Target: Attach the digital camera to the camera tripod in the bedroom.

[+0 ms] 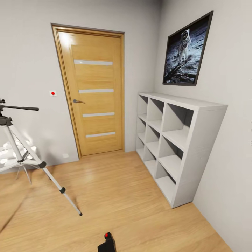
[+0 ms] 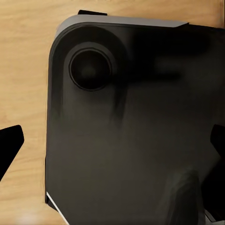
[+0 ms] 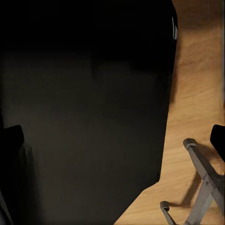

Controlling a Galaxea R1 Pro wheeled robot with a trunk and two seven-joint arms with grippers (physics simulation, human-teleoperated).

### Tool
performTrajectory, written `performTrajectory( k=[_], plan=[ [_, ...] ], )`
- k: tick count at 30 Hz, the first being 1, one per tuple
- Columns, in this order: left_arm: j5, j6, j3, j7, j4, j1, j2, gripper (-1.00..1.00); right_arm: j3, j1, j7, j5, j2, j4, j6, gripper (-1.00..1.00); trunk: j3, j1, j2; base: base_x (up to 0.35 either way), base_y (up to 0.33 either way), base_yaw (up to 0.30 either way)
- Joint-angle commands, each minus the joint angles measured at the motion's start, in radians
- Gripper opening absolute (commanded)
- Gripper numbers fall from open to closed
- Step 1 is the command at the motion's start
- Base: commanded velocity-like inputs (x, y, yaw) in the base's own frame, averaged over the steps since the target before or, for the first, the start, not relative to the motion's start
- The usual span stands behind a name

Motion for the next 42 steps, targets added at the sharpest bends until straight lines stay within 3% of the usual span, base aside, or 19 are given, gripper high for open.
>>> performTrajectory(
  k=[1,11,42],
  plan=[
    [0.009,-0.002,0.003,0.000,-0.001,0.000,0.000,1.00,0.000,0.000,0.000,0.001,0.000,0.000,0.000,1.00,-0.001,0.000,0.000,0.086,-0.212,0.000],
    [0.009,-0.001,0.003,0.001,-0.001,0.000,0.000,1.00,0.000,0.000,0.001,0.001,0.000,0.000,0.000,1.00,-0.001,0.000,0.000,0.059,-0.126,0.000],
    [0.009,-0.002,0.004,0.000,-0.001,0.000,0.000,1.00,0.003,0.000,0.007,0.003,-0.001,0.000,0.010,1.00,-0.001,0.000,0.000,0.001,-0.002,0.000]
  ],
)
